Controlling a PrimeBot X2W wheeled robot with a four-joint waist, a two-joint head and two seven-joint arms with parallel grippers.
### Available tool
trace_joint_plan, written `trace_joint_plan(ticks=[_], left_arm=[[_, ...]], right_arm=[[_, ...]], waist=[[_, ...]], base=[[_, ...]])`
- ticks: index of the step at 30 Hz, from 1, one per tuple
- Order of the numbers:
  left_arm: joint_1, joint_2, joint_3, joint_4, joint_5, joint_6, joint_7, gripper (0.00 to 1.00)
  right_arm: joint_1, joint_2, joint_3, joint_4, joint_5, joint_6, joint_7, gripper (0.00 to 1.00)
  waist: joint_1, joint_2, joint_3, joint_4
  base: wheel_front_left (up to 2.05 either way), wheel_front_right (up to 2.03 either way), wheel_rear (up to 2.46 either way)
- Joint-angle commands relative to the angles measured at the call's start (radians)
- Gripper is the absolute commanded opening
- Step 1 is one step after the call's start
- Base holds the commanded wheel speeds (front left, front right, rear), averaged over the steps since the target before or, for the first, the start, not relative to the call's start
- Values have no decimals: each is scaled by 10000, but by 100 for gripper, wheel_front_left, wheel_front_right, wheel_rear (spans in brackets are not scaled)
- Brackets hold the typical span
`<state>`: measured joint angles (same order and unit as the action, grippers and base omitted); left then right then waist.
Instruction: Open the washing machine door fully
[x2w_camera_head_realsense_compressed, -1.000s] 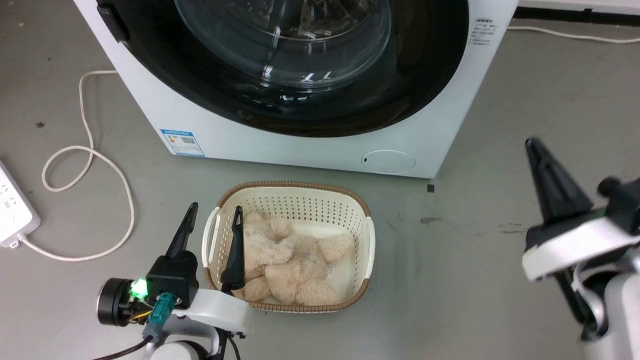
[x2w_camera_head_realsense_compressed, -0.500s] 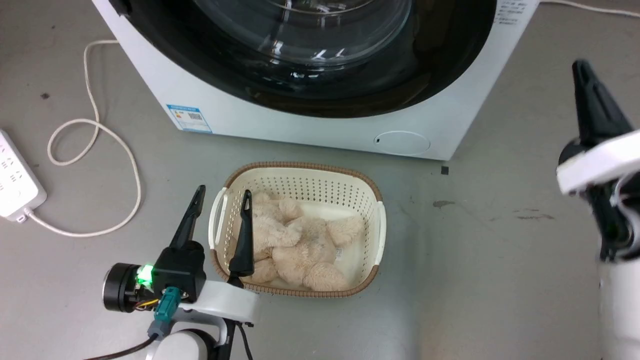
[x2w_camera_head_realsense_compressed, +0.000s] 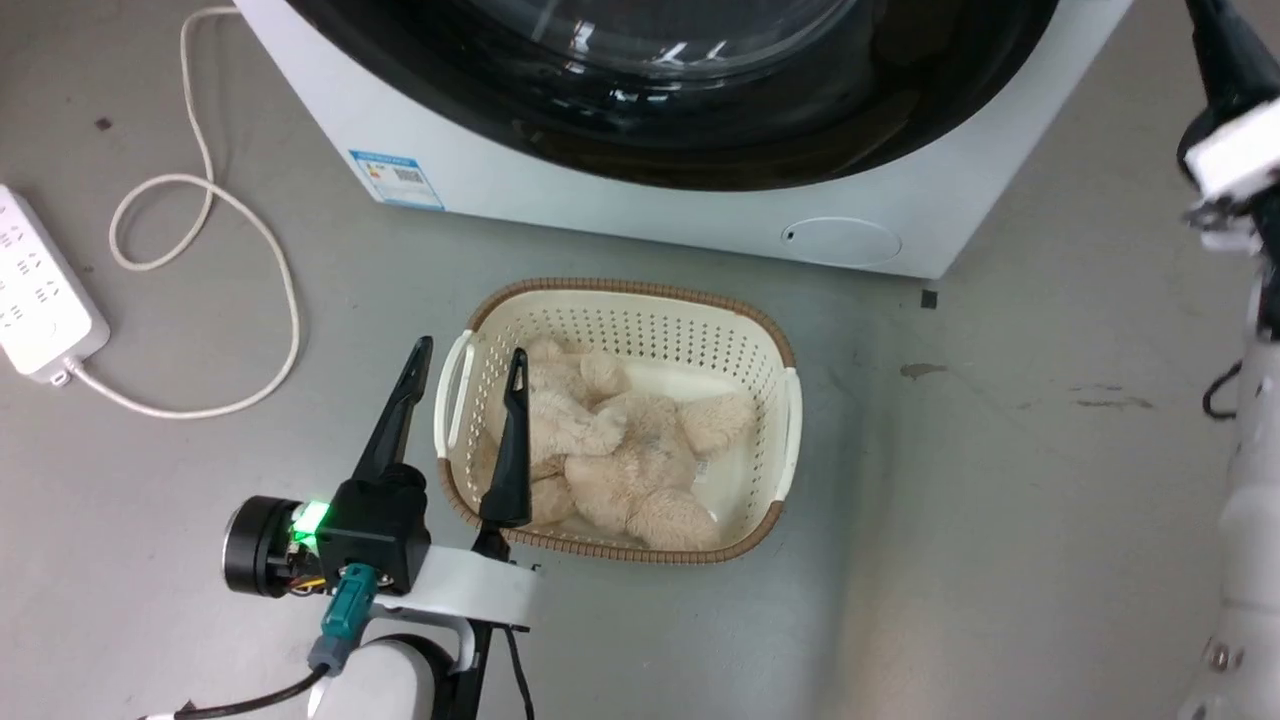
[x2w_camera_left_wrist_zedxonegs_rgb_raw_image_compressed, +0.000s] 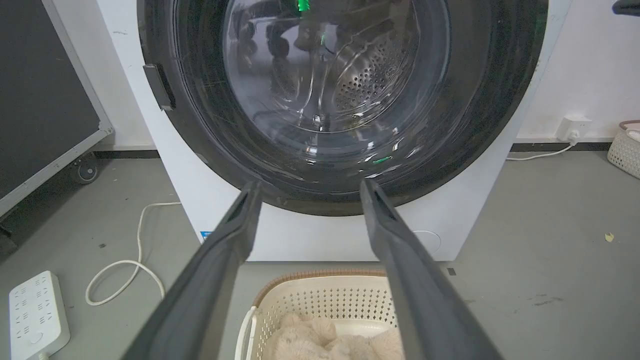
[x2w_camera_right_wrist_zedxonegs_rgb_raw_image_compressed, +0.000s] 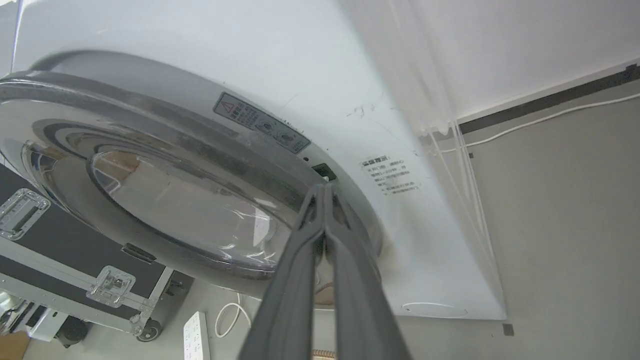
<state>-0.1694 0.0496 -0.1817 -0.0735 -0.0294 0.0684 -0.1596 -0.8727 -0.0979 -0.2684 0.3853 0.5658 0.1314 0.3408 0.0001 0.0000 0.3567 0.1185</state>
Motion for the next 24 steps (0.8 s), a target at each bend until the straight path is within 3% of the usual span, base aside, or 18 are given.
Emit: trace_joint_plan(ticks=[1, 24], left_arm=[[-184, 5, -81, -71, -19, 62, -100, 100], [-841, 6, -734, -296, -189, 395, -560, 100]], right_arm=[[-550, 23, -206, 326, 248, -2, 226, 0], [-4779, -333, -2577, 4228, 1255, -5, 3208, 0]], waist=[[-1, 0, 99, 77], [-1, 0, 1269, 702]], base=[[0, 0, 0], [0, 0, 0]])
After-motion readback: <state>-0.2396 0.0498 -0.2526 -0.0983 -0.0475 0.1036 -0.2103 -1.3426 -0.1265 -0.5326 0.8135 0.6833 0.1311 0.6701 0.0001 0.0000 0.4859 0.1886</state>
